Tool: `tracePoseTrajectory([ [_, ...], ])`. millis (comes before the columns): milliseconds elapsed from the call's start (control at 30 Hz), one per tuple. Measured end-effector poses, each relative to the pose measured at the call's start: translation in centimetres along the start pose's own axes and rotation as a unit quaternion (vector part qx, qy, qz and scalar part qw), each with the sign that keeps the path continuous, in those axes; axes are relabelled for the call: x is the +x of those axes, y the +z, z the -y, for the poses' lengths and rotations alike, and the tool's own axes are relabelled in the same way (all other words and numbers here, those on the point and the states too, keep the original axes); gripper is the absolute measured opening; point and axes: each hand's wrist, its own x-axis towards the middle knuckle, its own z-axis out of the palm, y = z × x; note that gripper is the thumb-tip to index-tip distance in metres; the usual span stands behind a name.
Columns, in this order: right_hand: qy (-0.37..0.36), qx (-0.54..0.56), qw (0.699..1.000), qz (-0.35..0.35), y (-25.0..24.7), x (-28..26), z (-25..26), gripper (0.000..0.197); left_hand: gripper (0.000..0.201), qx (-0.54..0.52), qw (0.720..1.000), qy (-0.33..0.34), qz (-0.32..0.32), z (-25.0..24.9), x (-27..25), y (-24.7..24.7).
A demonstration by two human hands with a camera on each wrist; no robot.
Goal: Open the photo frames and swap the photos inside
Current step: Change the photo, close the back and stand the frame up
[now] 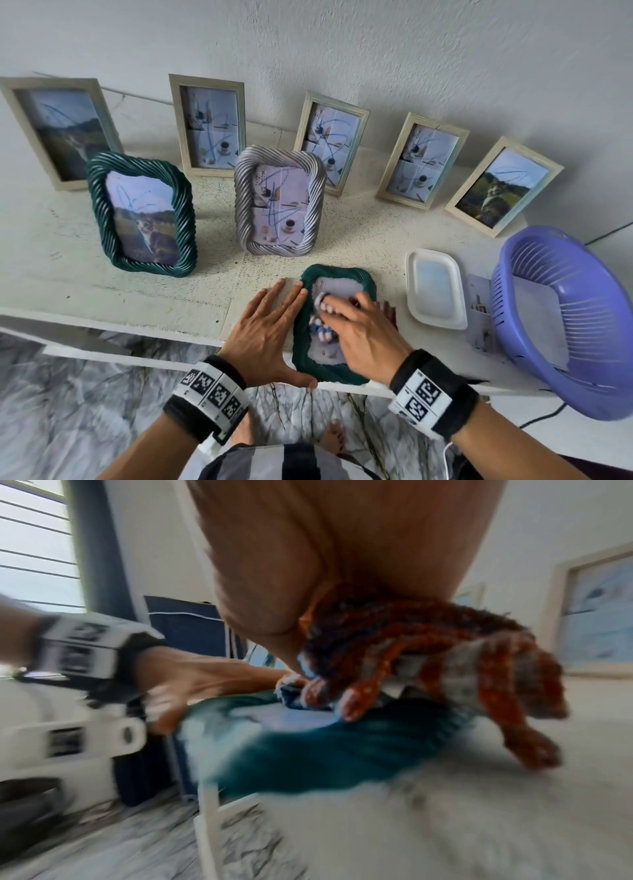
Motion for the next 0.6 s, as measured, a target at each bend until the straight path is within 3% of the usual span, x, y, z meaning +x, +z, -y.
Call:
tracePoseTrajectory([
  [100,-0.021,0.015,1.0,0.014,0.0,-2.8,0.0,0.042,0.144,0.0,1.0,-0.001,0.001,0.0,0.0,0.0],
  [300,0.071,-0.043,0.996,-0.029,0.2,-0.9,-2.6,0.054,0.143,0.002,1.0,-0.001,-0.005,0.0,0.0,0.0],
  [500,-0.035,-0.03,0.999,0.008,0.8,-5.0,-1.5,0.048,0.142,0.002,1.0,0.002,-0.006,0.1,0.0,0.1],
  [600,0.032,-0.042,0.998,-0.027,0.1,-3.8,-3.2,0.061,0.143,0.0,1.0,0.001,-0.007,0.0,0.0,0.1],
])
